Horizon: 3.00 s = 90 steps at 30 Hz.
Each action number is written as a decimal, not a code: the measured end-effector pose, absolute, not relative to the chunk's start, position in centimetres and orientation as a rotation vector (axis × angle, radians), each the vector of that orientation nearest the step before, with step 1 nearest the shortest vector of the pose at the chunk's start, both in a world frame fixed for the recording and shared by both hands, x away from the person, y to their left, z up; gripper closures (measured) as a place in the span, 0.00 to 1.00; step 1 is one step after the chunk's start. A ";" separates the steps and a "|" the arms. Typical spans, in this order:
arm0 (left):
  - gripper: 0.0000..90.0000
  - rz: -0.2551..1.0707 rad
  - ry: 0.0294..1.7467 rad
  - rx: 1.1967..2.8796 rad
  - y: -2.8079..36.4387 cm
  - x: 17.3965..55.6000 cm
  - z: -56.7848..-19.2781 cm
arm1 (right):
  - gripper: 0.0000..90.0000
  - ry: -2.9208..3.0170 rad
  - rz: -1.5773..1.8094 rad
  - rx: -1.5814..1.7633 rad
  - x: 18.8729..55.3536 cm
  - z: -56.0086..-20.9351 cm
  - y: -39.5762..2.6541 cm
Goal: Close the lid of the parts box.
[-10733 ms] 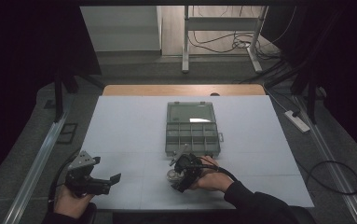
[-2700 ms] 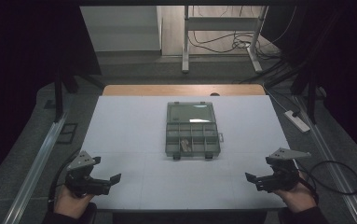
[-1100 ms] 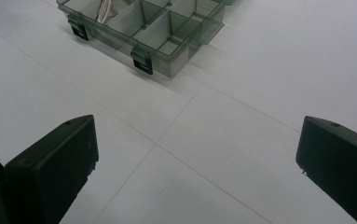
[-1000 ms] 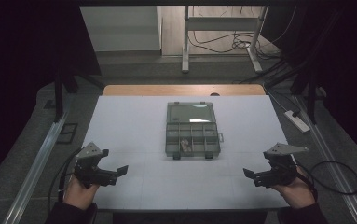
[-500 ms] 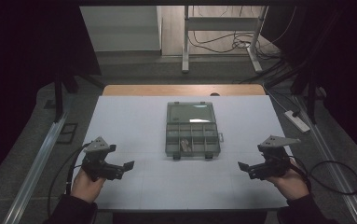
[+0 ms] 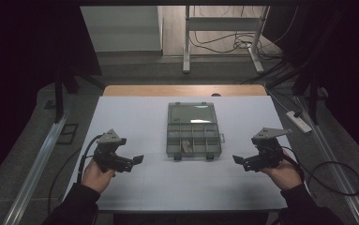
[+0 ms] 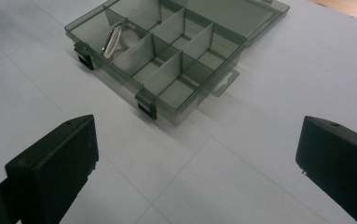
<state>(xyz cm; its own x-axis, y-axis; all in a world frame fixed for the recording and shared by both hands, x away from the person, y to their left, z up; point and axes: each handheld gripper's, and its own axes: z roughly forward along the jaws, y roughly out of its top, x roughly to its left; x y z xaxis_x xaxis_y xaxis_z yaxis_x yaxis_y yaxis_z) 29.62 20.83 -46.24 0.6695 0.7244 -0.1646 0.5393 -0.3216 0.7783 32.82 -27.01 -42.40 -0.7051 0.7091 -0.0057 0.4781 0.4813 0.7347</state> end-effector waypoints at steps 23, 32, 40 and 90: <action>0.00 0.269 0.935 2.021 18.5 33.7 -46.4 | 0.00 2.452 1.044 1.009 37.7 -42.9 -24.7; 0.00 0.266 0.911 2.029 17.4 35.2 -46.5 | 0.00 2.469 1.053 1.000 39.6 -43.0 -23.2; 0.00 0.250 0.878 2.029 16.8 36.2 -46.6 | 0.00 2.475 1.060 1.002 41.2 -43.5 -22.4; 0.00 0.191 0.884 2.076 12.9 43.0 -48.1 | 0.00 2.495 0.979 1.163 51.4 -44.9 -18.7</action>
